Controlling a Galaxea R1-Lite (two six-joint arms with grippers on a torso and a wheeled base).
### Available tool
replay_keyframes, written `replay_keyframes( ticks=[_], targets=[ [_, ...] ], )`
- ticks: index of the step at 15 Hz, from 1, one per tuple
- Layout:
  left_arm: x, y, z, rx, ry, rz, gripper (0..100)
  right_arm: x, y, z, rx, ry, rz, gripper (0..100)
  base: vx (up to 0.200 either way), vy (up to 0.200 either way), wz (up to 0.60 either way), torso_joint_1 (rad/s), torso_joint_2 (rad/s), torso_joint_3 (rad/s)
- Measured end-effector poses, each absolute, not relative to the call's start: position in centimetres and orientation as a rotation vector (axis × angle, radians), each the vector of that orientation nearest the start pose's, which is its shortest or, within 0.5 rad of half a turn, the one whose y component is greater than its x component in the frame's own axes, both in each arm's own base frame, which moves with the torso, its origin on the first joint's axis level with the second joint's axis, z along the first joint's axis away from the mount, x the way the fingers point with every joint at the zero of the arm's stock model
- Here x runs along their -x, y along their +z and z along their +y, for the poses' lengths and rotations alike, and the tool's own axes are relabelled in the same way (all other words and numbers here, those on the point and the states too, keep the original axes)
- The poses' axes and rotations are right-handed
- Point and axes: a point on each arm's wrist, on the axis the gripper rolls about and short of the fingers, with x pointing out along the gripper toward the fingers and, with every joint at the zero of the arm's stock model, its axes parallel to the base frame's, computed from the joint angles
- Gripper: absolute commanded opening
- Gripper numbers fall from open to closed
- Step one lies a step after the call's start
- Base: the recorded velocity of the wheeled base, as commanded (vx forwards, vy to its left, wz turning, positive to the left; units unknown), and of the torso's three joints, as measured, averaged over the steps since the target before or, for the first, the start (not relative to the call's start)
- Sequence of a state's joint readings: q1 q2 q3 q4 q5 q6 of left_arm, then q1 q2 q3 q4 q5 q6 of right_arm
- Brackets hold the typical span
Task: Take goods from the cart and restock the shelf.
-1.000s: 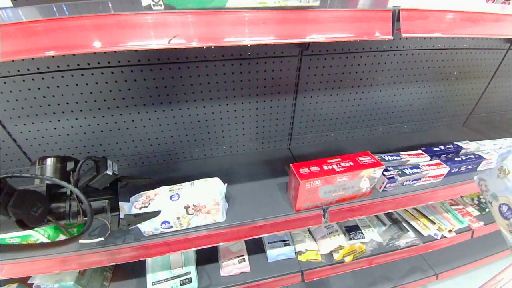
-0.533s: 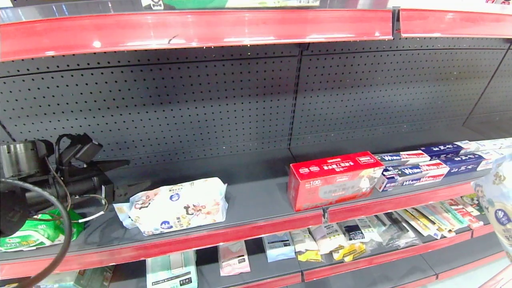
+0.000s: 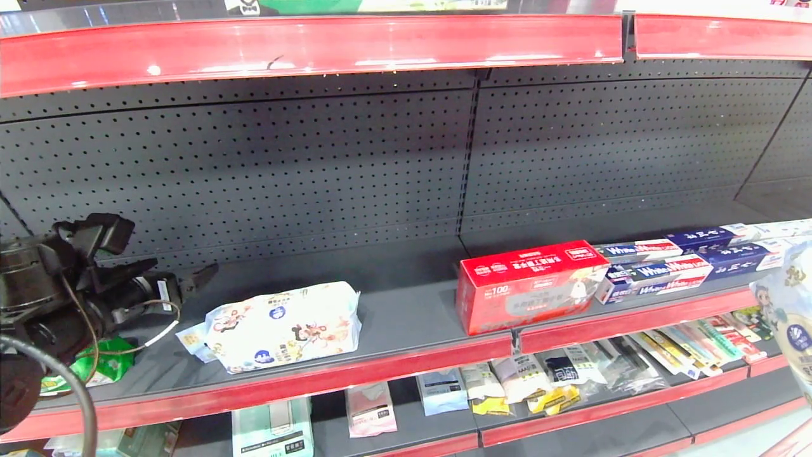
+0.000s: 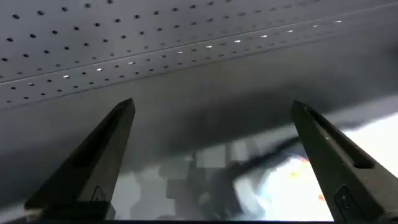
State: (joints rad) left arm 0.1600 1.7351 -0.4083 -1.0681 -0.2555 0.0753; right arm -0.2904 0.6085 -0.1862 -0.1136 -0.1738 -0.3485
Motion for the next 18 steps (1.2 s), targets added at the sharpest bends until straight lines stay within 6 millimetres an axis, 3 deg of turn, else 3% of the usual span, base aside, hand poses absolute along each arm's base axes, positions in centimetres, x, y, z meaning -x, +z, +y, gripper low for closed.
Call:
replay_keyframes(
  ticks=[11,15,18],
  targets=[
    [-16.3,13.8,1.8,0.012,-0.356,0.209,100,-5.7,16.0,-2.1,0.301,-0.395,0.386,0,0.000,0.000,0.00,0.000,0.00,0.000],
    [-11.2,13.3,0.9,0.025,-0.382,0.231,100,-5.8,16.7,-1.9,0.313,-0.354,0.353,0,0.000,0.000,0.00,0.000,0.00,0.000],
    [-6.3,12.6,-0.1,0.057,-0.388,0.308,100,-5.5,17.2,-1.7,0.318,-0.333,0.315,0,0.000,0.000,0.00,0.000,0.00,0.000]
  ],
)
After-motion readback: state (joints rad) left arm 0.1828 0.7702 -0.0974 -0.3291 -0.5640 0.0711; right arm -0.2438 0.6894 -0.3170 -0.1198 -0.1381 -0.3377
